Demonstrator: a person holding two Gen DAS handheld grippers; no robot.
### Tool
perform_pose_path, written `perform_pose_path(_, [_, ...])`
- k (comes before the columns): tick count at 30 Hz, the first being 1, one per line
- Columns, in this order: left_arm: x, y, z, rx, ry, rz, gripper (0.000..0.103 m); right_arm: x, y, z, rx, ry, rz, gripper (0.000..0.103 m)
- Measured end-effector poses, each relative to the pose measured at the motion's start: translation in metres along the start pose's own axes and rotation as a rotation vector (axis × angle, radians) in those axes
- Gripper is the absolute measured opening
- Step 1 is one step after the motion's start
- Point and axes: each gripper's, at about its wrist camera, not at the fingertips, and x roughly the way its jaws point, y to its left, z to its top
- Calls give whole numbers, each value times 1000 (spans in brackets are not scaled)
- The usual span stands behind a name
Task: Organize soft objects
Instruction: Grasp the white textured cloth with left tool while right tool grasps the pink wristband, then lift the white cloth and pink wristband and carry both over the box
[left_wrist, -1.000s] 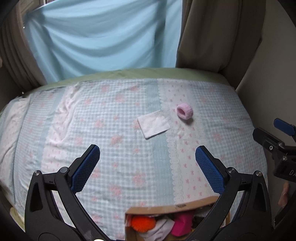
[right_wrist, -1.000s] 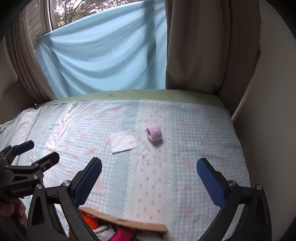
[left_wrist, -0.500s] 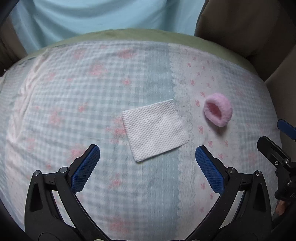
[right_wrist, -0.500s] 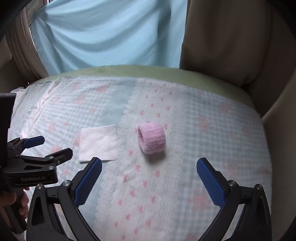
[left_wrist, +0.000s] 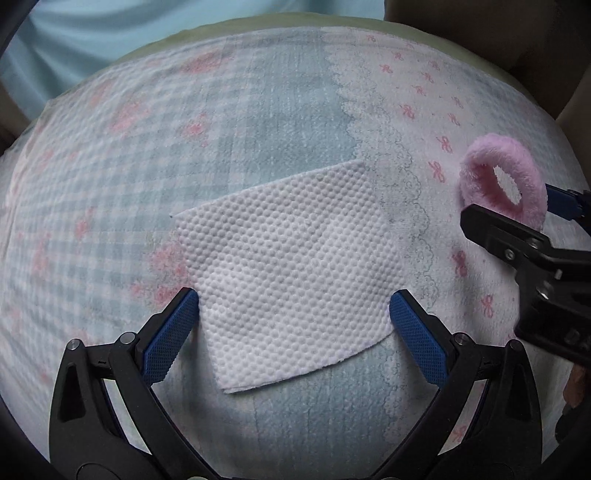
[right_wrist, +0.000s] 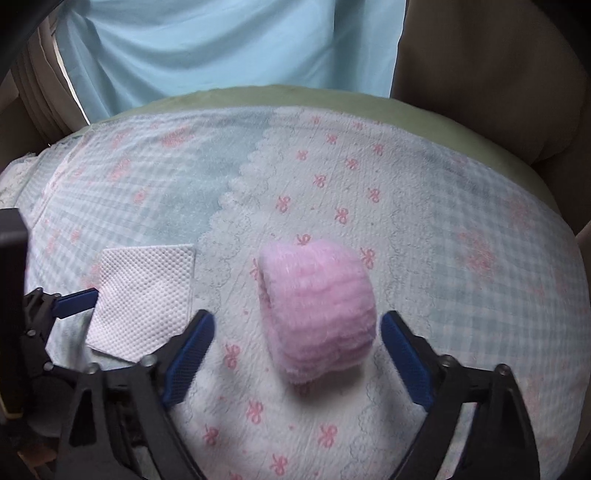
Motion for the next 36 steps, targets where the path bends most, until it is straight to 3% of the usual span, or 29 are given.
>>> perform_pose_path(3, [2,-1,1,15,-3,0,88,16,-1,3,12,38,-13,55])
perform_pose_path(5, [-1,-3,4,21,-10,-7,53,18,-3,3,27,37,-25,48])
perform_pose_path(8, [-9,-4,9,25,-25,-26,18,15,-3,3,46,23,-20,41])
perform_pose_path(15, [-15,7,16,-11,-12,-60,12,-1,-2,6,69,-16,-11,39])
perform_pose_path(21, [-49,12,22,-26,-41,-65,12,-30,-5,11,84,-47,-9,39])
perform_pose_path(27, [-110,10,28,-10,-98,-62,12,-80,-4,19,105,-87,-11,39])
perform_pose_path(36, [-229,14,18,7,-206,-55,12,-195,7,22,114,-160,-7,39])
